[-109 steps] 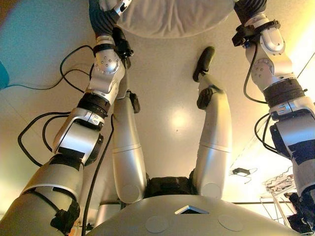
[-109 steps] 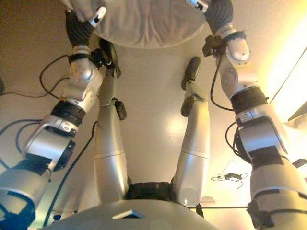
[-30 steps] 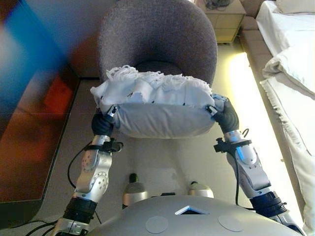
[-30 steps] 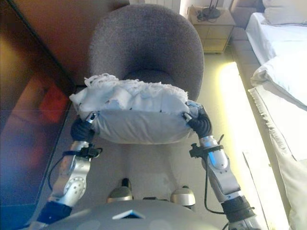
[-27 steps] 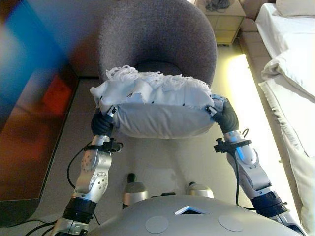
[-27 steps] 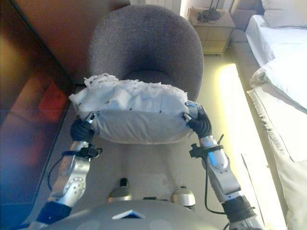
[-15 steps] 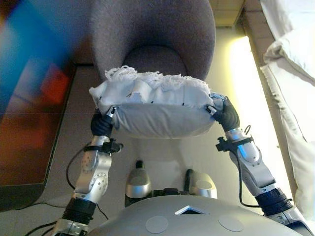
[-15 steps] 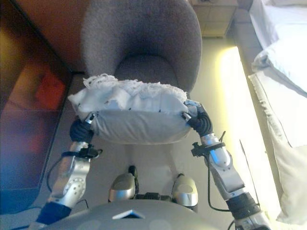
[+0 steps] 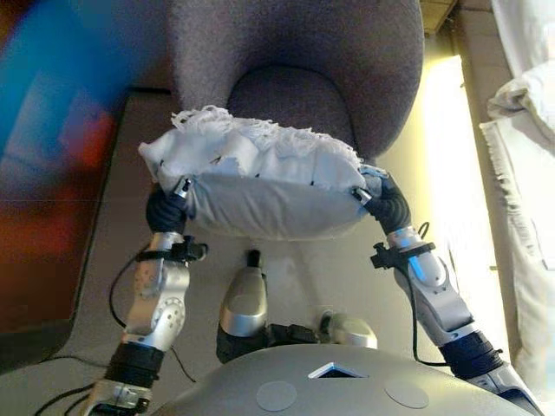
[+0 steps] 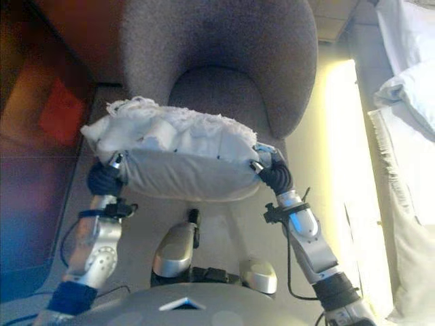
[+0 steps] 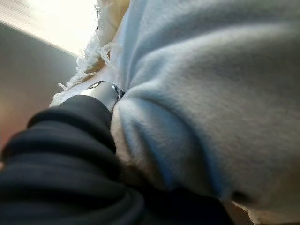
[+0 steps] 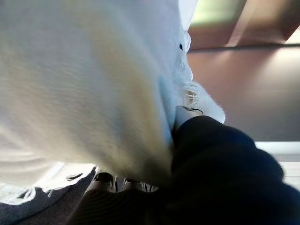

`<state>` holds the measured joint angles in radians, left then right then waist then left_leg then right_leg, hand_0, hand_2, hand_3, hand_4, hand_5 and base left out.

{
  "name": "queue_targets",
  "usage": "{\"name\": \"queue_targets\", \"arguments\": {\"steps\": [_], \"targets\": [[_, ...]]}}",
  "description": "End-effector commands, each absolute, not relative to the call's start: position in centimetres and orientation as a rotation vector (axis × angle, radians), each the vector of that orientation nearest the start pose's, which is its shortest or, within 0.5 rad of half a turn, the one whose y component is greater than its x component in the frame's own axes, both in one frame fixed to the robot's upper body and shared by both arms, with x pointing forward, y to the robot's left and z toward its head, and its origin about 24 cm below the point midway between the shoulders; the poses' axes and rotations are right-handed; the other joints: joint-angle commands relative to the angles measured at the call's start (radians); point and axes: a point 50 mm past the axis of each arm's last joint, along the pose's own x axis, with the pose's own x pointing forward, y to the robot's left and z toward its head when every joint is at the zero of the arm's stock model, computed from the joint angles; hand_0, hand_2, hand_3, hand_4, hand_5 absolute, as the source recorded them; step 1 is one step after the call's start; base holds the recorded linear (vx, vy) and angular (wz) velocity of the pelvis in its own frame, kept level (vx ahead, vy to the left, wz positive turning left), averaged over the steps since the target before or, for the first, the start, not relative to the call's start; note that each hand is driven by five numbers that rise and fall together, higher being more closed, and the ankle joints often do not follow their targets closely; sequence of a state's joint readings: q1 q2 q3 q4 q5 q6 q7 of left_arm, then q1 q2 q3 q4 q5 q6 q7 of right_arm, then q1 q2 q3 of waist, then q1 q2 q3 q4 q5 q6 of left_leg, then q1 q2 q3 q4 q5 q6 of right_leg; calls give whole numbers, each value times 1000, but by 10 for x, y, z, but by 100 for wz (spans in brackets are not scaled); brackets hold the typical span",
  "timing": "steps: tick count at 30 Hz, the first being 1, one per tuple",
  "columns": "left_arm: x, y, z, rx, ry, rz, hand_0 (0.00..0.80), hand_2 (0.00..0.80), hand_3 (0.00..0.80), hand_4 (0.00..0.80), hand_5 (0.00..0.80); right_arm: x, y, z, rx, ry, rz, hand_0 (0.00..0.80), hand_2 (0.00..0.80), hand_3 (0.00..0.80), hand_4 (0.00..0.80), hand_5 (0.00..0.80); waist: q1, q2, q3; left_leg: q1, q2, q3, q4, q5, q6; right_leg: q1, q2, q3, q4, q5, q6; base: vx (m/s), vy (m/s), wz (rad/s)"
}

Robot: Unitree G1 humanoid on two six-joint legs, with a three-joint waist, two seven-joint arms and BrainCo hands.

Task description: Pick up the cushion and take it to the sofa

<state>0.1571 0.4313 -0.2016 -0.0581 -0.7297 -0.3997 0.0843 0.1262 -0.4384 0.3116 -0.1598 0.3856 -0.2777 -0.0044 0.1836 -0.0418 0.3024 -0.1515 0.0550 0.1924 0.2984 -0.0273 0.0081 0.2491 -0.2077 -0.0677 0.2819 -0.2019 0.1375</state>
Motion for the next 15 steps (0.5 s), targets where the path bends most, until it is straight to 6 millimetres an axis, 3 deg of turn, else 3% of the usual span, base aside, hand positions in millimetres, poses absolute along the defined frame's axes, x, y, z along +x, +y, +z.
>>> {"name": "queue_targets", "arguments": {"steps": [1,3,4,5,6,9,11,13,15], "targets": [[212,174,92,-391,-401,-183,800,800,800,800,800,213,-148,108,92,-429,347,800,800,800,800,800,-17,-16,-172,-90,8,-66,-259,191,-15,104,21,-15,103,208,37,410,193,8],[213,172,91,-376,-391,-191,800,800,800,800,800,212,-147,107,86,-437,331,800,800,800,800,800,-29,-13,-186,-54,-17,-68,-249,158,9,48,34,8,229,290,43,473,218,11],[215,172,90,-371,-388,-190,800,800,800,800,800,213,-145,107,86,-438,327,800,800,800,800,800,-39,-14,-188,-38,-28,-72,-252,146,15,15,60,27,245,298,39,505,187,24],[218,172,90,-371,-383,-199,800,800,800,800,800,213,-145,107,90,-436,319,800,800,800,800,800,-55,-12,-193,-25,-42,-85,-256,141,19,-18,117,60,225,289,33,447,131,34],[220,172,92,-370,-381,-209,800,800,800,800,800,214,-144,108,91,-434,316,800,800,800,800,800,-67,-18,-193,-11,-59,-90,-259,138,22,-50,134,49,207,286,32,486,122,41],[224,171,95,-356,-392,-219,800,800,800,800,800,216,-143,107,90,-426,314,800,800,800,800,800,-89,-15,-193,34,-79,-88,-262,114,23,-131,96,-21,129,278,21,339,44,36],[224,171,96,-357,-398,-238,800,800,800,800,800,214,-147,106,84,-436,293,800,800,800,800,800,-129,0,-169,92,-84,-125,-275,92,23,-236,115,-40,82,245,0,296,8,7],[225,168,96,-360,-399,-254,800,800,800,800,800,214,-151,106,83,-449,277,800,800,800,800,800,-168,4,-150,147,-87,-159,-284,68,18,-304,104,-40,2,259,-12,308,-46,57],[227,164,98,-364,-409,-269,800,800,800,800,800,215,-152,108,79,-463,268,800,800,800,800,800,-209,-7,-132,192,-96,-187,-287,22,15,-364,75,-16,-100,316,-4,367,-109,61]]}}
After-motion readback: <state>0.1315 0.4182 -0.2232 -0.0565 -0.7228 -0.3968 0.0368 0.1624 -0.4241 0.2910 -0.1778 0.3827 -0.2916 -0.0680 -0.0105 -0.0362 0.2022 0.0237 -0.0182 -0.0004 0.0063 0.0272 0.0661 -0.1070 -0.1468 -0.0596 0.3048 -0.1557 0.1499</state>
